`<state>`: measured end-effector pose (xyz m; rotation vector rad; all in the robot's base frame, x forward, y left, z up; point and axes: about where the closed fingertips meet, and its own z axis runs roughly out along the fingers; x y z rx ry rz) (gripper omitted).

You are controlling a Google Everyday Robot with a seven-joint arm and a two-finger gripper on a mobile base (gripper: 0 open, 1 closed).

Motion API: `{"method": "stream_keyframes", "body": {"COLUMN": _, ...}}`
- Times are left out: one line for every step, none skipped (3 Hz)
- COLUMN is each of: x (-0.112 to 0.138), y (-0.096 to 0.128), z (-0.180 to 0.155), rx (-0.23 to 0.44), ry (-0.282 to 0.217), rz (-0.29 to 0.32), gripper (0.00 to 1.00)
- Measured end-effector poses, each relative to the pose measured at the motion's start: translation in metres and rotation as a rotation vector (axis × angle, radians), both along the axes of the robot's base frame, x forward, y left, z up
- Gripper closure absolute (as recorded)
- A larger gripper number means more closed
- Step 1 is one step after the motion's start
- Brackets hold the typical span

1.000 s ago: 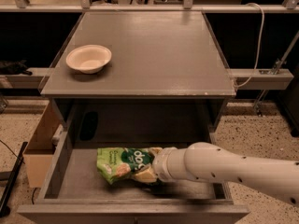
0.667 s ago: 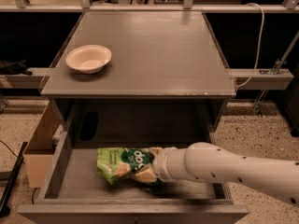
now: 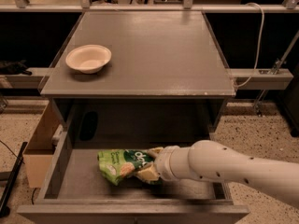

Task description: Pick green rice chip bag from top drawer and place on counter

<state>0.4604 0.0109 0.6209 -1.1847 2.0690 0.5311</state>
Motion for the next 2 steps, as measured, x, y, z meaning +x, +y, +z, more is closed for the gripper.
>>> {"method": "stream_keyframes", "body": {"x": 0.005, "y": -0.022, "z": 0.054, "rx": -0.006, "ry": -0.05, "rz": -0.014, "gripper": 1.0}}
{"method": "stream_keyframes", "body": {"x": 0.007, "y": -0.043, "z": 0.115, "rx": -0.036, "ry": -0.103, "rz": -0.009, "gripper": 1.0}}
